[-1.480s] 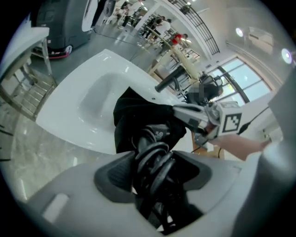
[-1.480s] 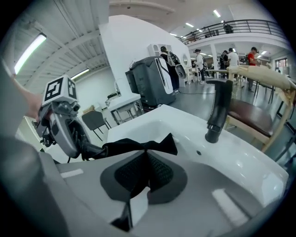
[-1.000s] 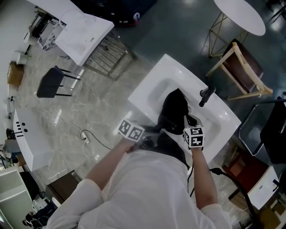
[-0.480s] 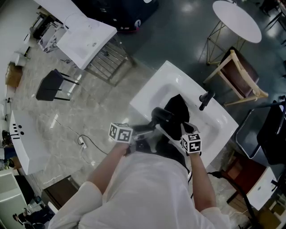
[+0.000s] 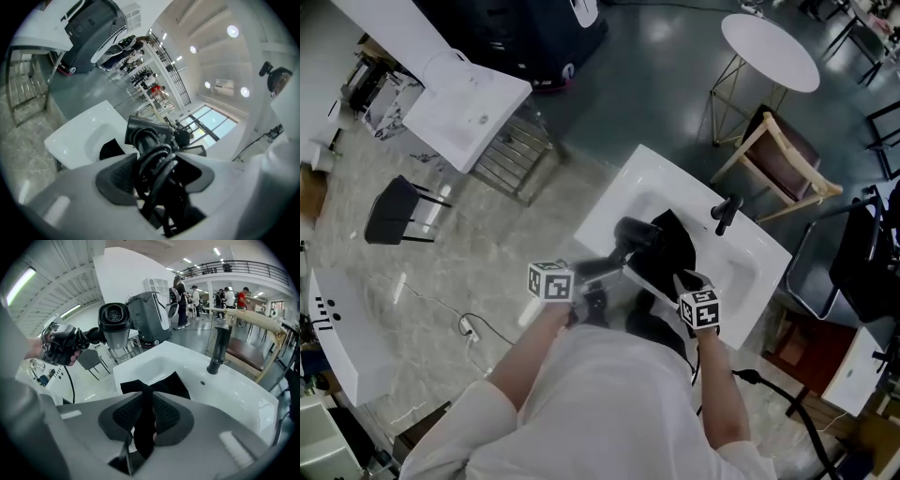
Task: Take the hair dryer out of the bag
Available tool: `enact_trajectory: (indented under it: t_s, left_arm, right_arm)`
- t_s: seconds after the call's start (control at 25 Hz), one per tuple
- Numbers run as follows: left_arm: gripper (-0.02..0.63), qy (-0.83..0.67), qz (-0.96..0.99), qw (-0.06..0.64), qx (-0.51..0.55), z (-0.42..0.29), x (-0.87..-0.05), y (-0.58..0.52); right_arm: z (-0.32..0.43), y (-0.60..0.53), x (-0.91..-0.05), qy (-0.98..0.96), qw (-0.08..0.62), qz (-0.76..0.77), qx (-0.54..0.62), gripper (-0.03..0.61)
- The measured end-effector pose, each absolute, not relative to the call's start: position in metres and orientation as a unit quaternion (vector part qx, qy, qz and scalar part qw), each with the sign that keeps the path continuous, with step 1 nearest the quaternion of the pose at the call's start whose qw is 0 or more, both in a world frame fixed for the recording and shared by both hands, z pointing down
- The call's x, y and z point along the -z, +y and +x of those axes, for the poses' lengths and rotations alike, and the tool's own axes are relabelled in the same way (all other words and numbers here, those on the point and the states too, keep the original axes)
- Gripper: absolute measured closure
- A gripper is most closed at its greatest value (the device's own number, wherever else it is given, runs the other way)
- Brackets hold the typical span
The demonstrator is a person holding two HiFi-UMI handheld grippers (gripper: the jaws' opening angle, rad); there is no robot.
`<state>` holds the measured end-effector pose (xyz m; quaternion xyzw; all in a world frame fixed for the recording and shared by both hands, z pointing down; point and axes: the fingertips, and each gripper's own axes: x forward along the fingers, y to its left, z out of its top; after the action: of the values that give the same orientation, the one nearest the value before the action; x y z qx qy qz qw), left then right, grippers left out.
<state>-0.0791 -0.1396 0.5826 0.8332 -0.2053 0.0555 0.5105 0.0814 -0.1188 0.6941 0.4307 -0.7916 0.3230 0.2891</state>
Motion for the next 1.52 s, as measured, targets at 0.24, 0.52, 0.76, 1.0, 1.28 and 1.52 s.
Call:
enact_trajectory:
  t_s: [0.24,0.52,0.76,1.0,1.28,1.52]
  left_arm:
    - [0.37,-0.17,0.847,0.502,-0.045,-0.092,-0.564,-0.148]
    - [0.37,-0.137,0.857,0.497,-0.023,-0.112,-0.539,-0.149]
    - [0.37,-0.108,0.864,0.492,-0.02,-0.128,-0.522,-0.147]
    - [0.37,-0.085,0.87,0.485,-0.031,-0.131,-0.513,-0.135]
    - [0.37,-0.085,0.873,0.48,-0.012,-0.128,-0.495,-0.109]
    - [0.37,-0.095,0.872,0.48,0.013,-0.129,-0.474,-0.087]
  right_arm:
    - [0.08,-0.111,-0.652,-0.771,0.227,0.489,-0.337,0.471]
    - [0.075,-0.074,-0.598,-0.738,0.158,0.565,-0.333,0.482]
    - [0.069,-0.032,-0.55,-0.705,0.073,0.626,-0.326,0.521]
    - [0.079,0.016,-0.514,-0.667,0.002,0.678,-0.31,0.558]
    - [0.102,0.055,-0.484,-0.656,-0.03,0.7,-0.28,0.574]
    - [0.118,0.076,-0.462,-0.664,-0.042,0.7,-0.259,0.574]
